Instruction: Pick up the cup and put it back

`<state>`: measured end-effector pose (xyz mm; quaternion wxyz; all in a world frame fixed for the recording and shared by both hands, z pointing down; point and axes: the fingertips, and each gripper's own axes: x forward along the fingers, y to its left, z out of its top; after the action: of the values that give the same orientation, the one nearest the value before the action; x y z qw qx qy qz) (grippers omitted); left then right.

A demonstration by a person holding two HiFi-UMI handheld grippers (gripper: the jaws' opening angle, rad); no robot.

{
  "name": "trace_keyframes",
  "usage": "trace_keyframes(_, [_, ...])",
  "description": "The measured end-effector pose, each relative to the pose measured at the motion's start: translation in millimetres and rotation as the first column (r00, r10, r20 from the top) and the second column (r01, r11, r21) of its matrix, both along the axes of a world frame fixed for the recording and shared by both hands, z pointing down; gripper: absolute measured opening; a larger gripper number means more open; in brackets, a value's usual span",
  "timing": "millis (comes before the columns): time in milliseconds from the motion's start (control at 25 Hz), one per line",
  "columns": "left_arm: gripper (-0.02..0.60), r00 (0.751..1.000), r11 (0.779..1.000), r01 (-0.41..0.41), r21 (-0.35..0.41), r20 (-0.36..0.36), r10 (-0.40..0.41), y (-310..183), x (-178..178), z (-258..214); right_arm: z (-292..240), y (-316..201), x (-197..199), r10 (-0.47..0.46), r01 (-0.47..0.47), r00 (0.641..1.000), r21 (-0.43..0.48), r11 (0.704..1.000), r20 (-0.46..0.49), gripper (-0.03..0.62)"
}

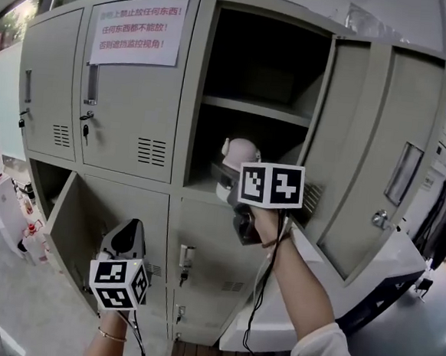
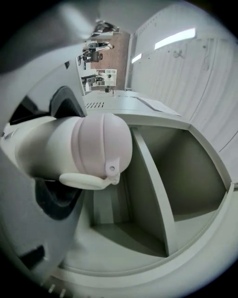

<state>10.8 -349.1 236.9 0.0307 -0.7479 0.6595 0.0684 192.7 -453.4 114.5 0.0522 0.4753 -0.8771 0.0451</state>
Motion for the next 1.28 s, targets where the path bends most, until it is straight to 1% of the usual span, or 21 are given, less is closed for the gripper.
trace_keyframes(120, [0.011,1.000,1.000,0.011,-0.008,0.000,-0.011,6.6,0.2,3.5,4.3,18.2,-3.6,-0.039,0.039,0.999,0.013,0.999,0.013,0.345])
trace_keyframes(280, [0.011,0.999,0.999,0.032,-0.022,0.007,-0.032,10.6,1.0,7.2,9.7,41.0,-7.1,-0.073,0.073,0.997,0.060,0.996,0.007,0.345])
trace_keyframes(560, [0.011,0.997,0.997,0.073,-0.034,0.017,-0.073,15.7,7.6,10.6,24.9,76.1,-12.5,-0.173,0.170,0.985,0.099,0.980,0.015,0.345])
trace_keyframes(840, [0.011,0.993,0.991,0.119,-0.058,0.024,-0.117,19.5,16.4,22.6,57.8,99.7,-22.9,-0.259,0.258,0.966,0.104,0.960,-0.004,0.345])
trace_keyframes(1160, [0.011,0.980,0.977,0.197,-0.079,0.021,-0.196,32.9,14.0,37.6,101.3,108.7,-34.6,-0.313,0.313,0.950,0.099,0.945,-0.014,0.345])
trace_keyframes(1280, [0.011,0.973,0.970,0.229,-0.076,0.021,-0.228,39.8,12.8,45.2,119.3,111.1,-38.1,-0.324,0.324,0.946,0.093,0.941,-0.016,0.345])
